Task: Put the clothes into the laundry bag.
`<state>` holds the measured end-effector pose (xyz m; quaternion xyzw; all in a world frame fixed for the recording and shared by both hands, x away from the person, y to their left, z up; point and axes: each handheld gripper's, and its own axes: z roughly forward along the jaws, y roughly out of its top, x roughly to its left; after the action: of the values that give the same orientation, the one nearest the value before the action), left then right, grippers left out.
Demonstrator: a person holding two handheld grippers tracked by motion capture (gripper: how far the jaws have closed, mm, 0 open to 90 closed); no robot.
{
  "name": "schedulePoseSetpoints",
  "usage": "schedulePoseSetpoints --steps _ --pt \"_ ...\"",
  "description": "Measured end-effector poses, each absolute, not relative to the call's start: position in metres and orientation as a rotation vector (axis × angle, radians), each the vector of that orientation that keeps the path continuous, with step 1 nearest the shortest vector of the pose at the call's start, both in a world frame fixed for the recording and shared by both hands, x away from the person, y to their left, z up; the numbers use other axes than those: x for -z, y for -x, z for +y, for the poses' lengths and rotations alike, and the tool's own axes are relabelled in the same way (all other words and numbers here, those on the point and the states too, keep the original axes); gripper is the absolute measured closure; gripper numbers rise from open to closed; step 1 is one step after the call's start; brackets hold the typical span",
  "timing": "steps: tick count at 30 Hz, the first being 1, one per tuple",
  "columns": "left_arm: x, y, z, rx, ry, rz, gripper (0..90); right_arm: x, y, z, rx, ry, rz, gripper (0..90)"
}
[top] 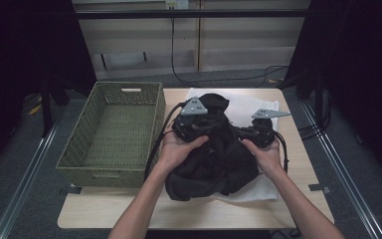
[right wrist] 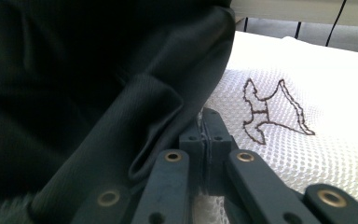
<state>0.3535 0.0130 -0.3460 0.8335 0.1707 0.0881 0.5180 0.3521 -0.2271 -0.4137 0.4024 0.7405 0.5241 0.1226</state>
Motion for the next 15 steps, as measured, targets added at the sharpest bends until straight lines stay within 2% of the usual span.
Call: schedulePoseSetpoints --steps 7,15 --pt "0.373 -0.348 -0.018 -0.141 -2.031 0.356 84.0 0.416 -0.353 -0.232 -1.543 -1.182 2.169 88.9" --pt "0.395 -0.345 -0.031 -0.119 -2.084 0.339 84.0 0.421 -0.355 -0.237 -1.553 -1.213 2.174 89.0"
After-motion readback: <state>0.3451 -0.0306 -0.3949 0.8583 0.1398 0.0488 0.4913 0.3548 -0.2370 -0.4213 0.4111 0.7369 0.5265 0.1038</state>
